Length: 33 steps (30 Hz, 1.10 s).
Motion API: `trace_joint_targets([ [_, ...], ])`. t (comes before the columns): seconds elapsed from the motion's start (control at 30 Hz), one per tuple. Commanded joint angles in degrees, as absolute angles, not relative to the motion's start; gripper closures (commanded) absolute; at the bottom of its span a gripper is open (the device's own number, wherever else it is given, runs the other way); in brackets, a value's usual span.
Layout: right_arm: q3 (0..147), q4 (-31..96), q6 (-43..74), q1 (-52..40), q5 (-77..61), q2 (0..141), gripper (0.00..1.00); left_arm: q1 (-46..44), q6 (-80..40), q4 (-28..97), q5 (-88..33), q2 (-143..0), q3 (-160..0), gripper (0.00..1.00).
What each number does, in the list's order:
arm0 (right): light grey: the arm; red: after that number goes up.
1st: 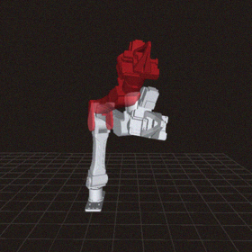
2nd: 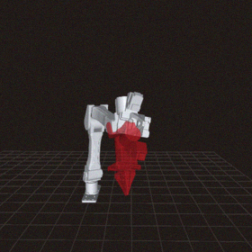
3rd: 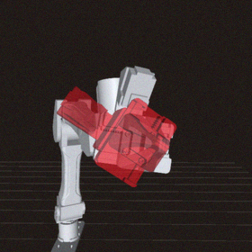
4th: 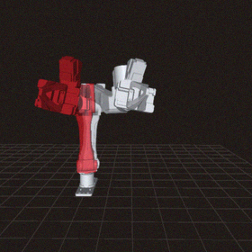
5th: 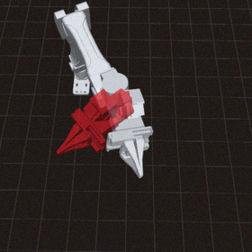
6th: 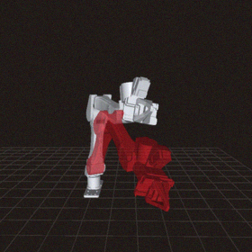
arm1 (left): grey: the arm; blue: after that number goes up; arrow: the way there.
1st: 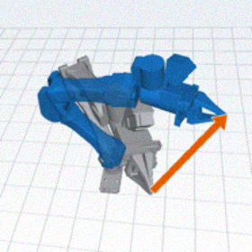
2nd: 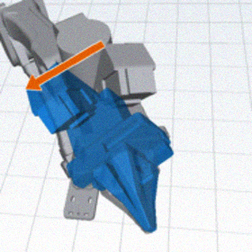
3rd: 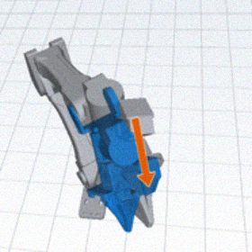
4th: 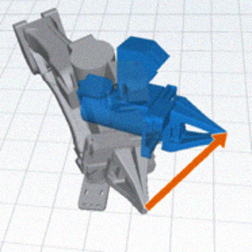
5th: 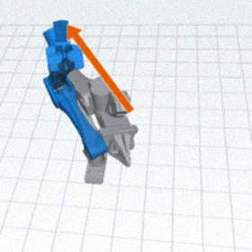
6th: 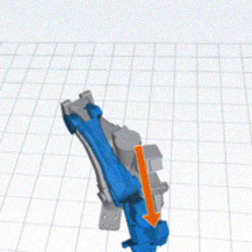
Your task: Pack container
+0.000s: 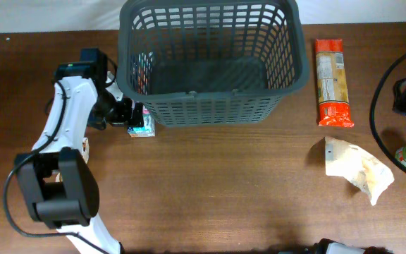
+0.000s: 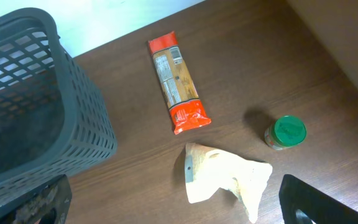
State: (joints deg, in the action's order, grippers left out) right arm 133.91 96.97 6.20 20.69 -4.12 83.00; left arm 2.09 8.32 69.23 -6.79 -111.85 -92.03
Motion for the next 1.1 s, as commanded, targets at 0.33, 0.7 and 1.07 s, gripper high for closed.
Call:
trace_joint_targets([
  [0.33,133.6,97.3,6.3,20.7,-4.7,83.0,0.01,1.9,6.5,67.7,-4.7,-114.7,-91.8,0.01],
  [0.7,133.6,97.3,6.3,20.7,-4.7,83.0,0.01,1.9,6.4,67.9,-5.2,-114.7,-91.8,0.01],
  [1.07,133.6,97.3,6.3,20.7,-4.7,83.0,0.01,3.2,4.1,67.8,-15.3,-114.7,-91.8,0.01],
])
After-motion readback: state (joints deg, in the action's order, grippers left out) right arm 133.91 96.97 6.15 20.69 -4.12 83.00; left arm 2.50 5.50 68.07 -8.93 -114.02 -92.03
